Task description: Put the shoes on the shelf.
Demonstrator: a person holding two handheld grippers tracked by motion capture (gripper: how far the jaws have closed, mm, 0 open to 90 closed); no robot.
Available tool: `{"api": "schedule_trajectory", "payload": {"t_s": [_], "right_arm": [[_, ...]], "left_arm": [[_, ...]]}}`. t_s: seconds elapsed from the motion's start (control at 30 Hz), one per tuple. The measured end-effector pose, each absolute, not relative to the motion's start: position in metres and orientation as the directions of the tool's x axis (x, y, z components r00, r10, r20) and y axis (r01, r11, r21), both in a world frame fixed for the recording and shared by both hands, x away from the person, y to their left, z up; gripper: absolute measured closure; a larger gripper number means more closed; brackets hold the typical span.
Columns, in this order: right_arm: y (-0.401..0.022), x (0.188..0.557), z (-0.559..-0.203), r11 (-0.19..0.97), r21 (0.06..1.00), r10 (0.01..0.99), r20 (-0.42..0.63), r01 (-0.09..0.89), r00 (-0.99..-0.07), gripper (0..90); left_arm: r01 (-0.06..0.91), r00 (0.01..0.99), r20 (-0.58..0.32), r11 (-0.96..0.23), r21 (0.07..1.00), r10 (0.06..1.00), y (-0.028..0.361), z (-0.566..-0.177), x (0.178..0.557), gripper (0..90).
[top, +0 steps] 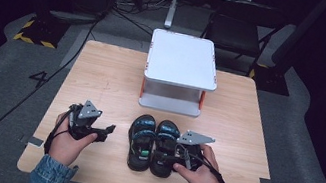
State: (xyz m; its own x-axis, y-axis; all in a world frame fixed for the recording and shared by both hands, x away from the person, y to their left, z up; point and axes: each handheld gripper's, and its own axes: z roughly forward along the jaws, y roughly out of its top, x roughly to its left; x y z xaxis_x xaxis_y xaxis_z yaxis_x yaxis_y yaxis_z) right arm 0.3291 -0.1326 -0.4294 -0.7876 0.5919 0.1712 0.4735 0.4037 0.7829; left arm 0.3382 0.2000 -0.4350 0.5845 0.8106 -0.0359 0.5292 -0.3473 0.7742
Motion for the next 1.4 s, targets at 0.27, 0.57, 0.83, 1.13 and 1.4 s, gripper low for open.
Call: {"api": "schedule_trajectory", "payload": {"t_s": [0.27, 0.57, 0.83, 1.13, 1.4], "right_arm": [[-0.112, 0.334, -0.439, 0.385, 0.749, 0.624, 0.219, 0.539, -0.75, 41.4], [-0.114, 0.338, -0.437, 0.288, 0.718, 0.678, 0.315, 0.634, -0.664, 45.4], [-0.095, 0.331, -0.447, 0.301, 0.751, 0.741, 0.203, 0.588, -0.639, 44.8], [-0.093, 0.328, -0.462, 0.401, 0.686, 0.754, 0.128, 0.606, -0.644, 45.6], [-0.093, 0.326, -0.458, 0.408, 0.703, 0.752, 0.103, 0.582, -0.652, 51.2]], "left_arm": [[0.53, 0.591, -0.031, -0.359, 0.768, 0.806, 0.202, -0.438, 0.335, 29.1], [0.529, 0.602, -0.029, -0.372, 0.763, 0.798, 0.197, -0.442, 0.335, 29.1], [0.529, 0.604, -0.029, -0.373, 0.762, 0.797, 0.196, -0.442, 0.335, 29.1], [0.528, 0.61, -0.022, -0.386, 0.756, 0.792, 0.194, -0.444, 0.336, 29.1], [0.536, 0.61, -0.034, -0.381, 0.753, 0.792, 0.192, -0.446, 0.336, 29.0]]}}
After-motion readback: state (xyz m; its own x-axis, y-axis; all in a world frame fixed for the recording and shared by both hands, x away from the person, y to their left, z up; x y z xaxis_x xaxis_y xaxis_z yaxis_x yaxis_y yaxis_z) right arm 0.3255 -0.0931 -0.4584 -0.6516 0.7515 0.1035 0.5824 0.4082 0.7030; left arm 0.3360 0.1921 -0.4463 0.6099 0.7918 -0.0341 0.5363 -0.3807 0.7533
